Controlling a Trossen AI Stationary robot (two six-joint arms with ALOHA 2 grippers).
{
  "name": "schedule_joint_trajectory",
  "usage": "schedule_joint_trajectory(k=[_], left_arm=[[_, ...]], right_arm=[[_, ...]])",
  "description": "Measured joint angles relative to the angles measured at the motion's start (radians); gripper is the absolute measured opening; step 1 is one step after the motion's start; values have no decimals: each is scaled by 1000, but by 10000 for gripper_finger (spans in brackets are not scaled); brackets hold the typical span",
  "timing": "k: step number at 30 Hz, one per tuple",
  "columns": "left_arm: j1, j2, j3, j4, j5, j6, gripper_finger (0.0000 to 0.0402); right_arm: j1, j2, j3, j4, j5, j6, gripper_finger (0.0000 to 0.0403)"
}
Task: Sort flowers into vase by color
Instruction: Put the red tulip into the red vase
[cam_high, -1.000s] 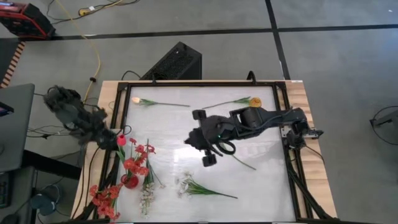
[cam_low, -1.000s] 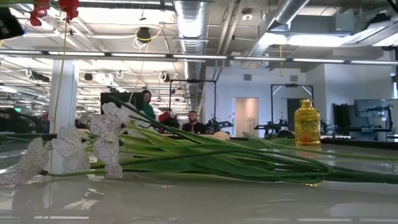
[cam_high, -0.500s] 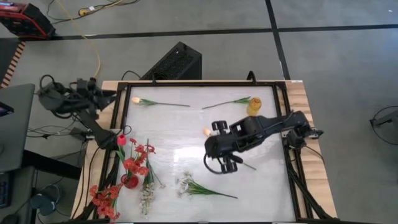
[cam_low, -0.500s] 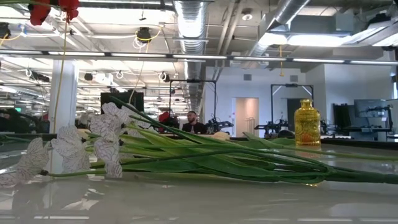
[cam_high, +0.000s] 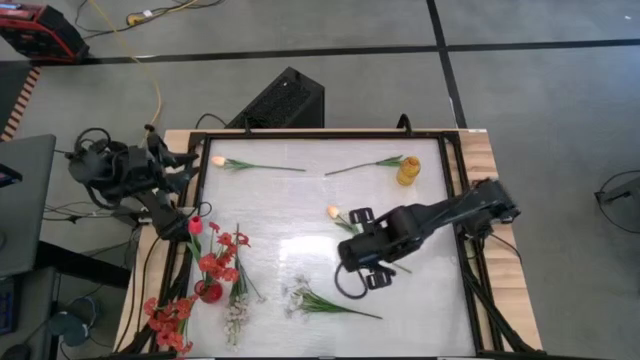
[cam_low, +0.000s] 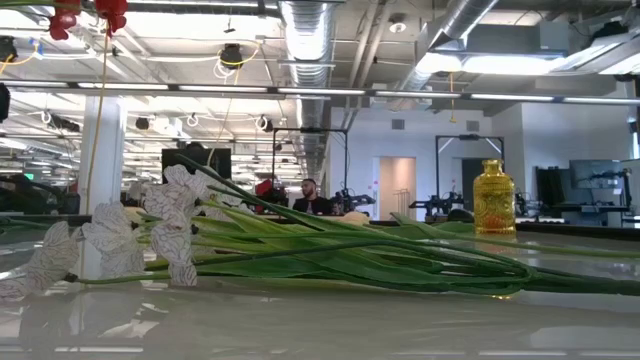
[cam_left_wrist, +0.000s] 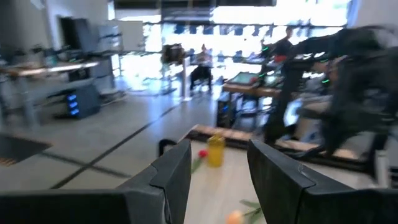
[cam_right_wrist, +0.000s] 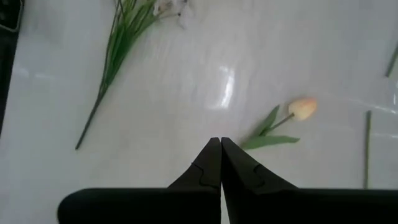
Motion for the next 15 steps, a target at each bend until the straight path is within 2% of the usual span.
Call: schedule_joint_trajectory(k=[9, 15], left_arm=[[32, 60, -49, 187, 27, 152, 146], [161, 189, -68, 317, 136, 266, 146]], right_arm=[[0, -337, -547, 496, 28, 116, 29], [7, -439, -874, 810, 27, 126, 29]])
